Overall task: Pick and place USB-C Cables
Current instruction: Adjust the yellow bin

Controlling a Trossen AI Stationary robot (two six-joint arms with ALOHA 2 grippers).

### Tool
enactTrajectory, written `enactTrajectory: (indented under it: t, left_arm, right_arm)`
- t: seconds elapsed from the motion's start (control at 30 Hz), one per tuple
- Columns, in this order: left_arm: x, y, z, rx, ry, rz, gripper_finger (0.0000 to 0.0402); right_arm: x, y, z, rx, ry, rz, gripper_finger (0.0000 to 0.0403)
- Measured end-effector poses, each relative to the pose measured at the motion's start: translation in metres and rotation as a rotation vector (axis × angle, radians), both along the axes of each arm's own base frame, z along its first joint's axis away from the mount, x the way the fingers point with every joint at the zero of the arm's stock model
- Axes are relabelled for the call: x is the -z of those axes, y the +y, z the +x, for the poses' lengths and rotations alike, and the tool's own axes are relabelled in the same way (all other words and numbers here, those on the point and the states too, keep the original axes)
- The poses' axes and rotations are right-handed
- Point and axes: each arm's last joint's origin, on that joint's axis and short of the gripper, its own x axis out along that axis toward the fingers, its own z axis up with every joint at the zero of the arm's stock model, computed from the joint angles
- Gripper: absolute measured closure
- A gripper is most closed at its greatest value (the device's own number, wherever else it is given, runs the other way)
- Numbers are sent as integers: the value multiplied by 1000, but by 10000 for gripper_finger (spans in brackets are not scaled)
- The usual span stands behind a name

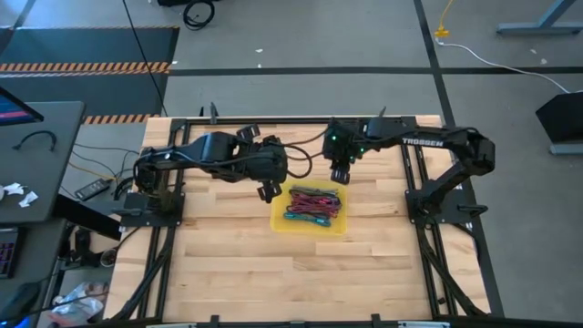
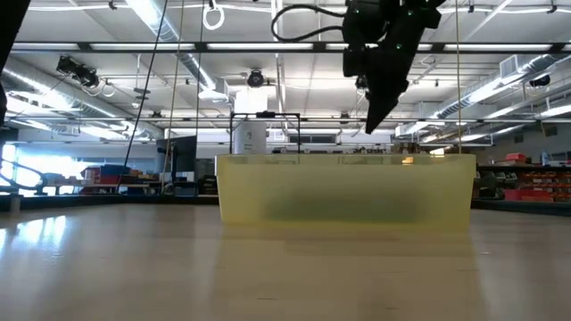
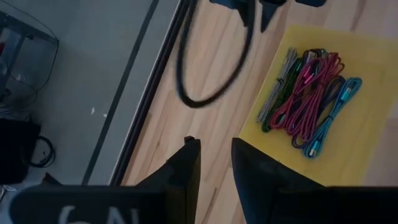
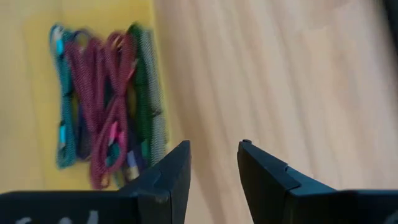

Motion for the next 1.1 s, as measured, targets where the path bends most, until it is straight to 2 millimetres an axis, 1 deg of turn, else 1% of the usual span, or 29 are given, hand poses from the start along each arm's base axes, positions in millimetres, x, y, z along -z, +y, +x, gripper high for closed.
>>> enactTrajectory:
  t: [0.07, 0.17, 0.27, 0.33, 0.43, 0.6, 0.77, 0.9, 1.1]
  left_arm:
    - [0, 0, 0, 3, 2, 1, 306]
    - [0, 0, 0, 4, 3, 2, 306]
    - [0, 0, 0, 5, 5, 2, 306]
    - [0, 0, 0, 5, 3, 2, 306]
    - [0, 0, 0, 5, 3, 2, 306]
    - [1, 0, 0, 5, 4, 1, 306]
    - [0, 0, 1, 5, 4, 1, 306]
    - [1, 0, 1, 6, 4, 0, 306]
    - [1, 0, 1, 5, 5, 0, 306]
  right_arm:
    - [6, 5, 2, -7, -7, 16, 266]
    - [9, 11, 5, -16, -25, 20, 265]
    - [11, 13, 14, -35, -44, 27, 256]
    - [11, 14, 25, -51, -66, 38, 246]
    - [19, 15, 42, -73, -43, 58, 226]
    - [35, 17, 69, -162, 54, 82, 203]
    - [54, 19, 87, -256, 173, 85, 200]
    - [68, 17, 95, -301, 243, 56, 203]
    - [88, 14, 100, -310, 303, 45, 214]
